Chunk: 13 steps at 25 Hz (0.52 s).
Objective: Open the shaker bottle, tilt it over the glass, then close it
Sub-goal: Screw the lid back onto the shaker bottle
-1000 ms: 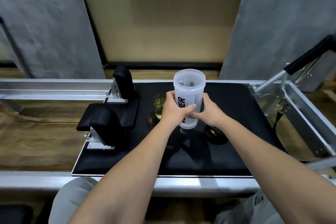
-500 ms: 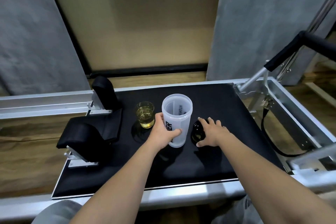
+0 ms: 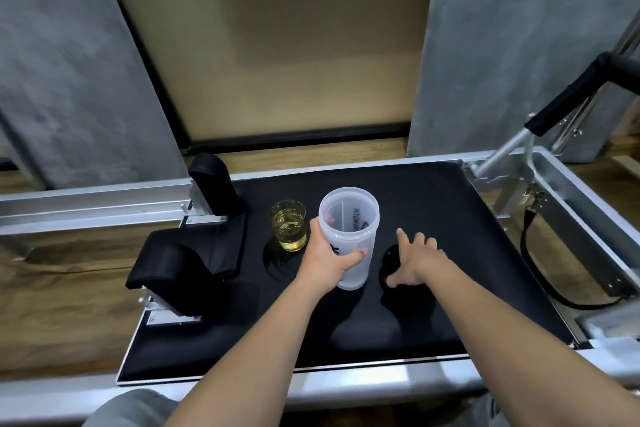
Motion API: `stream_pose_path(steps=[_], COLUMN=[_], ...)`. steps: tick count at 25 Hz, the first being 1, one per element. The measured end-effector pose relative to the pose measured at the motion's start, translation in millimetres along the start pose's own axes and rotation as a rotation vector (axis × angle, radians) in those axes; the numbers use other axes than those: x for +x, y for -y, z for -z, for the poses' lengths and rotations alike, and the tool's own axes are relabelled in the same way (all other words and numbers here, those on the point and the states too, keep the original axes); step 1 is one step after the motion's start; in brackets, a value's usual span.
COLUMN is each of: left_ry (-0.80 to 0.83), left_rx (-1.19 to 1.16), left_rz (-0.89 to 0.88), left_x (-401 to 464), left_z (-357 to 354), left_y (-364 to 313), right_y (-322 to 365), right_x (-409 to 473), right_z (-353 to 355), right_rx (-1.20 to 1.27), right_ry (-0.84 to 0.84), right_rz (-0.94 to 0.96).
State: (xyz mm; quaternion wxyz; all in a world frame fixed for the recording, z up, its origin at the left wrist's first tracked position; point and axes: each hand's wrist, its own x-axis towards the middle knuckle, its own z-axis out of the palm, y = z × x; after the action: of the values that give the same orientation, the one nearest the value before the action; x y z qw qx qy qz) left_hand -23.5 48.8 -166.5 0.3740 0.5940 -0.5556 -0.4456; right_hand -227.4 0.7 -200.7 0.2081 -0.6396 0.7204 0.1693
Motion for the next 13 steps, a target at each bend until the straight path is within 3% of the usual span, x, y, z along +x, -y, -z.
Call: stream_pose_path(steps=[3,7,10,13], left_ry=[0.018,0.016,0.027,0.025], left_rx=[0.012,-0.006,-0.009,-0.006], left_rz=[0.006,0.003,0.015,0.030], left_x=[0.4,1.6,0.9,-0.9], left_z=[1.3,-0.1,0.3,0.2], left_y=[-1.0,3.0,1.5,-4.4], right_y=[-3.8,-3.7,5.2,23.2], right_x=[-6.5,-18.7,-36.6,-58.4], right_z=[23.1,83.8,128.4,145.1], right_rx=[0.123,0.812,1.123,1.150], right_ry=[-0.057,-0.338,-0.470,-0.506], right_rz=[-0.052,-0.062,0.165,0.433])
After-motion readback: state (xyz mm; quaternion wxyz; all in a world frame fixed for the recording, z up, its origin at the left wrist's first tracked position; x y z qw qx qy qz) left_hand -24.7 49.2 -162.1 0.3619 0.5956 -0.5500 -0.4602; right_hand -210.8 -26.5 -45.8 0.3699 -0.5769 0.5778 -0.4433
